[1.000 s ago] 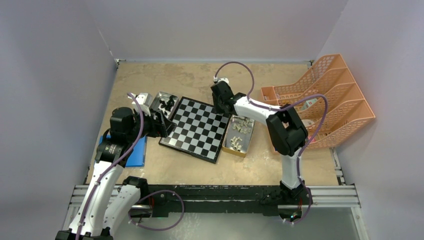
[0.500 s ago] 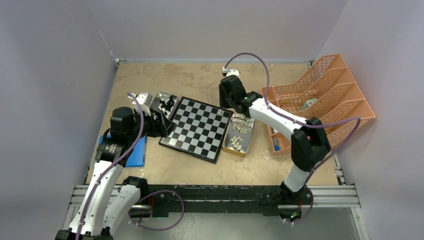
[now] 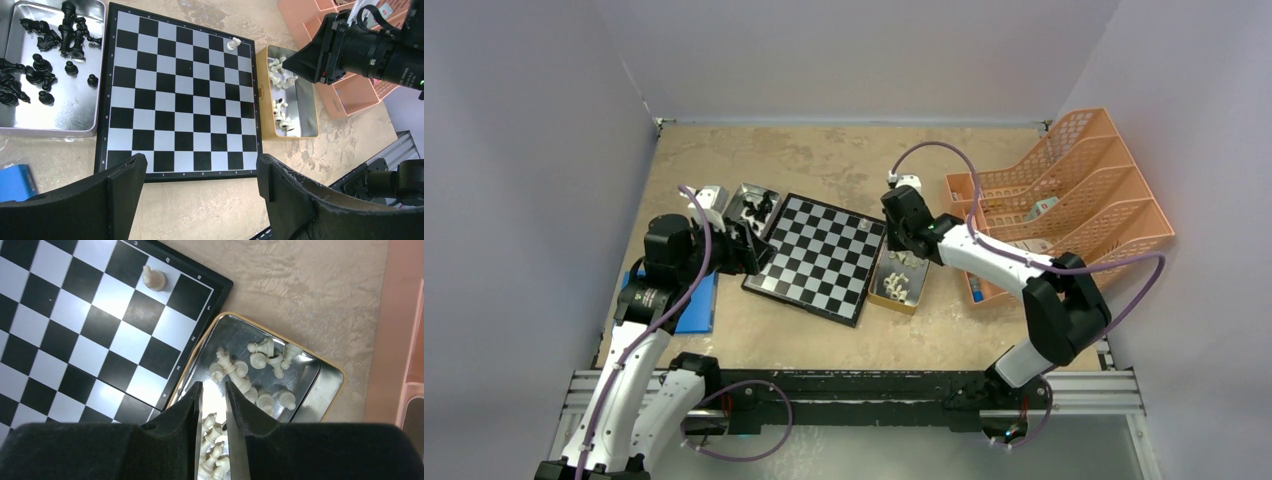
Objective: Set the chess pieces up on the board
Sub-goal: Pick up the chess piece from the storage box.
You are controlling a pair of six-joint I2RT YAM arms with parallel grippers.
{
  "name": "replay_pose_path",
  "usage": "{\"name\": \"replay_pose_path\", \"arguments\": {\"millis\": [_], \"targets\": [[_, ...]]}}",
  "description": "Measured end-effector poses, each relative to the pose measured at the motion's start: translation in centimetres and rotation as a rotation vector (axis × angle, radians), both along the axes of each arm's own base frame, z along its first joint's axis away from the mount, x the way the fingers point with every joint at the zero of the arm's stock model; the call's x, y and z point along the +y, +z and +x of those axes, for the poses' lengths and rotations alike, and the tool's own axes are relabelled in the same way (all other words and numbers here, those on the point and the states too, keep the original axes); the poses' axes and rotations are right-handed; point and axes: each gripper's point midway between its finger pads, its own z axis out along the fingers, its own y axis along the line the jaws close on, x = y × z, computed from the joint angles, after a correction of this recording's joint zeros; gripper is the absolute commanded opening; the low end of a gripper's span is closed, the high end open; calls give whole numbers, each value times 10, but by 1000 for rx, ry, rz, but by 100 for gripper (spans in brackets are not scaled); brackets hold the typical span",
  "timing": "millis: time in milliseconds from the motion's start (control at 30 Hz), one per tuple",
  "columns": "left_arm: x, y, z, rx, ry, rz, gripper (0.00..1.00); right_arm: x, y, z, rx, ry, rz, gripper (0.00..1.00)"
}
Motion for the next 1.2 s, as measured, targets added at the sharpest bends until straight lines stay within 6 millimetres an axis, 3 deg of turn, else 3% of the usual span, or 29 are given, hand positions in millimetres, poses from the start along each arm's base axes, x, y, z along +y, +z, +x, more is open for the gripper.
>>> {"name": "replay_pose_path", "arguments": {"millis": [567, 1200], "targets": [[0, 1, 0, -3, 0, -1, 81, 1, -50, 0, 66, -4, -15, 25], [0, 1, 0, -3, 0, -1, 81, -2, -61, 1, 77, -16, -44, 13]]}}
